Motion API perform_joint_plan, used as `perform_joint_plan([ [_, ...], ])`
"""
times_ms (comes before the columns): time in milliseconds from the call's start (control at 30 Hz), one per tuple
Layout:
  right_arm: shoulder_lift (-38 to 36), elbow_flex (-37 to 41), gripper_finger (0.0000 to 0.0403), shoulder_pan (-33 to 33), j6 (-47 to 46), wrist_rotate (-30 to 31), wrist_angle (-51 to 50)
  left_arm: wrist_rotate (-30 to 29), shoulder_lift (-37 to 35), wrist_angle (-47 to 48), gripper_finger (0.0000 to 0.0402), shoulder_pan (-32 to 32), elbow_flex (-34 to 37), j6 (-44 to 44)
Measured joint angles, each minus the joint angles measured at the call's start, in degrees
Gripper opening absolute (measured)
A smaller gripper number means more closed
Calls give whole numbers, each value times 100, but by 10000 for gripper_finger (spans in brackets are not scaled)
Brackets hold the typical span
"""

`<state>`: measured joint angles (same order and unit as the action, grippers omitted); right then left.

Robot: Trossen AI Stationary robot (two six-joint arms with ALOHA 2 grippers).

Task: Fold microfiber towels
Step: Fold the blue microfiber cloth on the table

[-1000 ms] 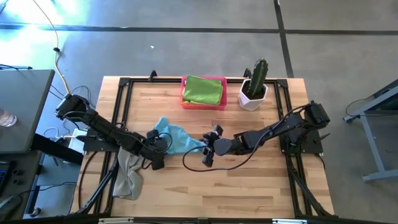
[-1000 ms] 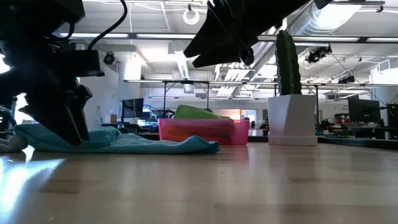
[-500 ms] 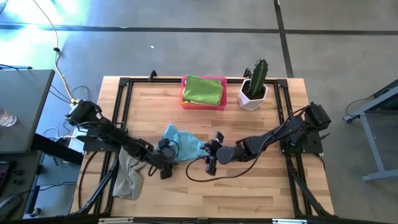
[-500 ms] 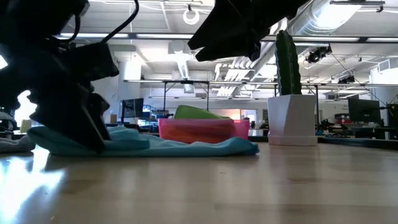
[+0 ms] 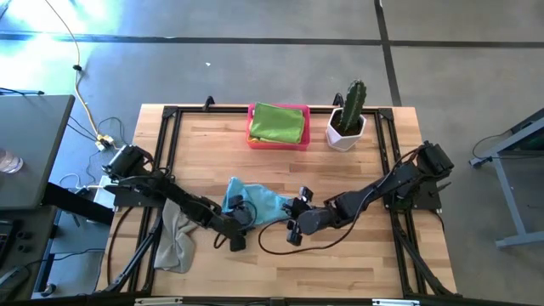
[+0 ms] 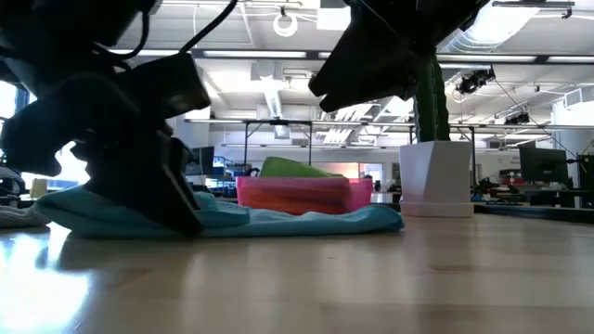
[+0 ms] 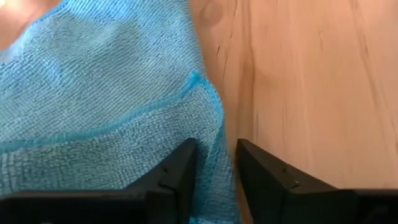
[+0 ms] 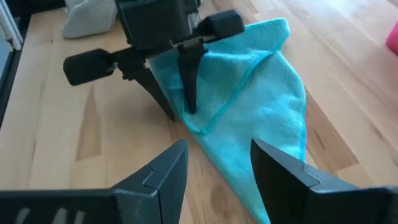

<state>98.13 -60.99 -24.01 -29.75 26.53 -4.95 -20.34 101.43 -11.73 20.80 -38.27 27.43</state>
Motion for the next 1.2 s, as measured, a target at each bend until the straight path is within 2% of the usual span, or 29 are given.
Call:
perform_joint_plan([
  [133,0,0,167,-52,-5,13,-4,86,97,121,77,16,-287,-118],
  [300,0,0,167,-92,0,19,-48,556,105,98,50,46,-679,-504],
  [567,2,0,167,-92,14,19,-114,405,41,199,3,187,-1096,-1243],
  [867,4,0,167,-90,1,17,-262,330,26,875,33,193,-1251,-1089],
  [1200,7,0,167,-90,-2,17,-258,299,26,1091,140,133,-1249,-1116],
])
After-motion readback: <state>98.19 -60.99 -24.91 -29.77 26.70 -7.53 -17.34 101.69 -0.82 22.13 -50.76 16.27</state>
